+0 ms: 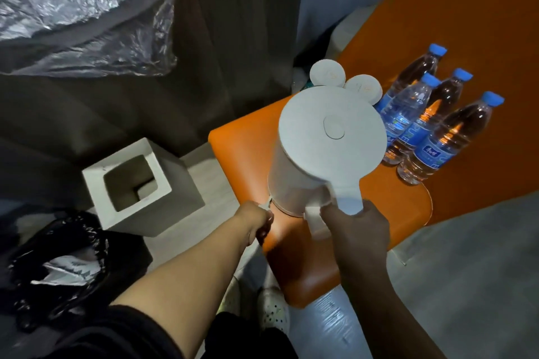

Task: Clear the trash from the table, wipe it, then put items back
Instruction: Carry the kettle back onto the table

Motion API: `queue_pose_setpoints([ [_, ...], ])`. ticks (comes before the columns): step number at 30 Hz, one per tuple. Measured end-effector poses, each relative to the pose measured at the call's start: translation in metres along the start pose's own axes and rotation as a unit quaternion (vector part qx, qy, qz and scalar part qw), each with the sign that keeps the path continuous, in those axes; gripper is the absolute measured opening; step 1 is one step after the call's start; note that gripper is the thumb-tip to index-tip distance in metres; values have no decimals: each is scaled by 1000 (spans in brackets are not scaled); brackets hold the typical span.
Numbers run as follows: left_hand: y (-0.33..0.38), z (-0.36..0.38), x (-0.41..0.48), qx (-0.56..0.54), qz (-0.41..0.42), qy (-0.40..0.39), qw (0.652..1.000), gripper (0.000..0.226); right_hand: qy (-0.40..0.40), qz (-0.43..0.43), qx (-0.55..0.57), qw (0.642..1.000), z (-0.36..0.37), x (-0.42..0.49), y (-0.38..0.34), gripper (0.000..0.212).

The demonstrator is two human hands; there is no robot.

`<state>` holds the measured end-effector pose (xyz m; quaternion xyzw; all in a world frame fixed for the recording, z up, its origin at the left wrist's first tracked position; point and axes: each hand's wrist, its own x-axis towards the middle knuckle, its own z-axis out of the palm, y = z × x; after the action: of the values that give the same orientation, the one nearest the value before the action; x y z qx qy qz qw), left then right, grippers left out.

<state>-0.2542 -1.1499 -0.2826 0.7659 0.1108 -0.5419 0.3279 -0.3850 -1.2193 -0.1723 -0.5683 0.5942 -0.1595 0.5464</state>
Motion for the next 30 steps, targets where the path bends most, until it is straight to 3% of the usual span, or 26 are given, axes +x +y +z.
queue_pose_setpoints([
  [2,-2,-14,-15,-18,-2,-5,1000,31,1,-9,-43,999,3,-12,-12,14],
  [3,-3,-22,-20,-37,-6,-12,999,28,31,-62,-56,996,6,-17,-15,12],
  [5,-4,-43,-33,-71,-6,-17,997,21,-72,-28,-25,997,12,-23,-33,14],
  [6,-5,-54,-41,-86,-4,-15,996,19,-53,-89,-59,993,10,-24,-38,14],
  [8,-10,-75,-54,-119,-2,-4,993,19,-66,-89,-16,994,20,-41,-59,11],
  [9,-14,-87,-61,-138,-3,5,990,19,-15,-107,-33,994,21,-49,-69,15],
  [15,-46,-152,-112,-264,1,73,962,17,-118,-147,-41,981,37,-95,-111,17],
  [19,-78,-196,-154,-381,14,118,917,19,-175,-176,-81,965,55,-128,-126,23],
  [25,-135,-267,-228,-501,34,179,846,2,-234,-224,-149,934,97,-193,-137,20],
  [30,-190,-321,-293,-585,89,195,782,12,-299,-280,-232,882,133,-265,-150,15],
])
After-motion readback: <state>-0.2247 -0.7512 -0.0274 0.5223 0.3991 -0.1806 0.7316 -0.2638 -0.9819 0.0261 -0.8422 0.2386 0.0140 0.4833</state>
